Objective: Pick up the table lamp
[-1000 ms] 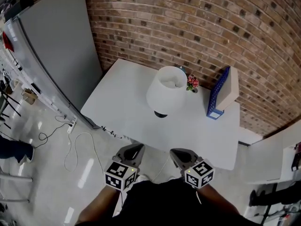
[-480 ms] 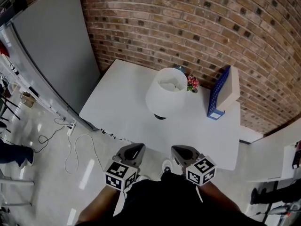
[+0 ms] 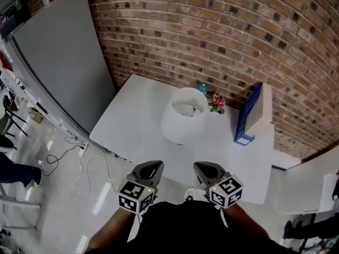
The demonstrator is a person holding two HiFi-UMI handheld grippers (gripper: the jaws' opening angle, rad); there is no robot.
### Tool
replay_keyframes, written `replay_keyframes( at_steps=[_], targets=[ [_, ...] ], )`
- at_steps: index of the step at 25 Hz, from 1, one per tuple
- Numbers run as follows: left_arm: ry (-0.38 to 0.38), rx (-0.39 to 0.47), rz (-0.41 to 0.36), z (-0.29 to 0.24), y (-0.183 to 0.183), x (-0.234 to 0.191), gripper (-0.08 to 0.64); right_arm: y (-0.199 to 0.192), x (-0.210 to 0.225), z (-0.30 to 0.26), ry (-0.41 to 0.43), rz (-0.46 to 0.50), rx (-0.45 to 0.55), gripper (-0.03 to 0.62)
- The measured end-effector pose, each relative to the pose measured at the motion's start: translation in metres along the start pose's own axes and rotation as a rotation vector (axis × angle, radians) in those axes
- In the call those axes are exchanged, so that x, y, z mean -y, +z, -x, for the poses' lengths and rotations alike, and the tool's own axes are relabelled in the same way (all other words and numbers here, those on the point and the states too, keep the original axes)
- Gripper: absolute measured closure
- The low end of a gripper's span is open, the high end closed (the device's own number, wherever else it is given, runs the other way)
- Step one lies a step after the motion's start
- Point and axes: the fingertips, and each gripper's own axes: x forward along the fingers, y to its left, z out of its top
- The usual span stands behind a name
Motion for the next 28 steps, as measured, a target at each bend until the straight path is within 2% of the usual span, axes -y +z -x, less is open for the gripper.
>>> replay_keyframes(
  at_steps=[4,9,16,22,28],
  targets=[
    [0.018,-0.001,0.021,-0.023,0.010,0.005,0.555,0.007,0.036,0.007,-0.005,-0.042,0.017,0.588],
    [0.047,0.004,0.022,-0.047,0.021,0.015,0.555,0.016,0.063,0.010,0.030,-0.044,0.032,0.588],
    [0.117,-0.032,0.039,-0.074,0.015,0.023,0.555,0.004,0.098,0.020,0.067,-0.067,0.021,0.588],
    [0.113,-0.052,0.007,-0.091,0.021,0.035,0.555,0.004,0.120,0.026,0.074,-0.093,0.046,0.587],
    [0.084,-0.050,-0.025,-0.091,0.025,0.021,0.555,0.018,0.123,0.022,0.045,-0.097,0.098,0.586]
  ],
)
